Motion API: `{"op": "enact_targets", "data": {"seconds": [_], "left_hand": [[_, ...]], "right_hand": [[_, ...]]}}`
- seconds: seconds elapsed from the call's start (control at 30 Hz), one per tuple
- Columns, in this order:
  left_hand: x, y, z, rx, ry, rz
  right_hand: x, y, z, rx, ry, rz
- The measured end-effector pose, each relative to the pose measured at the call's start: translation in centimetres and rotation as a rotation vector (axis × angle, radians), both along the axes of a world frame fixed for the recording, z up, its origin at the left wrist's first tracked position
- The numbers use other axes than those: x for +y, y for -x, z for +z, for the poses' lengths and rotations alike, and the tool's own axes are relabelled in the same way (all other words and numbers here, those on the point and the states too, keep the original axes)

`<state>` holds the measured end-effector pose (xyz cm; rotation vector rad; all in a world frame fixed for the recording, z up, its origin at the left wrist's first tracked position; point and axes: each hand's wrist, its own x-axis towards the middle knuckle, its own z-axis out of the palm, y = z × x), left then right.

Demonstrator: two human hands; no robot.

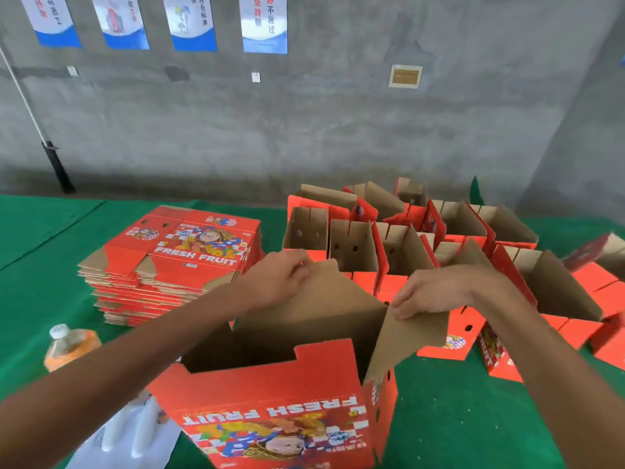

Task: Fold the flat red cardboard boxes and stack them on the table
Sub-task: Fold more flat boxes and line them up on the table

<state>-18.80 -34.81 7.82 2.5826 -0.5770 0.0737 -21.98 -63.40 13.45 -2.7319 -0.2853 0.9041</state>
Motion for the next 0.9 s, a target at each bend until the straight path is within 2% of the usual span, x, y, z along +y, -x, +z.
{"op": "enact_targets", "data": {"seconds": [0.13,0.2,0.27,0.33,0.4,0.47,0.53,0.6,0.63,0.7,0.77,0.83,0.9], "left_hand": [[-3.1,-1.5,-2.3,-0.019,-0.076,-0.062],[-4.4,-2.3,-3.5,-0.089,-0.113,-0.104],[-5.0,-2.9,-4.7,-0.225,-0.157,-0.148],[-4.5,-3.5,-6.3,-0.449,-0.243,-0.266],[-3.2,-4.2,-8.3,-0.606,-0.453,-0.417],[-1.4,-4.4,-10.1,-0.581,-0.648,-0.469],[-0.3,-4.1,-11.3,-0.557,-0.703,-0.506],[-0.1,-3.4,-12.2,-0.574,-0.572,-0.516],[0.0,-2.9,-12.0,-0.471,-0.420,-0.474],[0.8,-1.9,-11.8,-0.166,-0.045,-0.331],[2.4,-1.1,-12.9,0.175,0.214,-0.235],[4.1,-0.9,-13.9,0.309,0.290,-0.237],[5.0,-0.9,-14.3,0.287,0.320,-0.300]], "right_hand": [[-0.2,-1.5,-3.1,-0.036,0.323,0.066],[-0.9,-2.3,-4.8,-0.193,0.426,0.083],[-1.8,-2.8,-6.8,-0.416,0.541,0.124],[-2.8,-3.3,-9.2,-0.527,0.645,0.164],[-4.1,-3.8,-11.5,-0.522,0.662,0.145],[-5.5,-4.2,-13.0,-0.526,0.584,0.100],[-6.4,-4.5,-13.8,-0.590,0.470,0.091],[-6.8,-4.6,-14.6,-0.628,0.384,0.097],[-7.0,-4.6,-14.9,-0.632,0.371,0.103],[-7.5,-4.6,-15.4,-0.594,0.357,0.085],[-7.8,-4.5,-15.6,-0.556,0.294,0.057],[-7.7,-4.6,-15.7,-0.552,0.257,0.054],[-7.4,-4.9,-15.5,-0.541,0.233,0.049]]}}
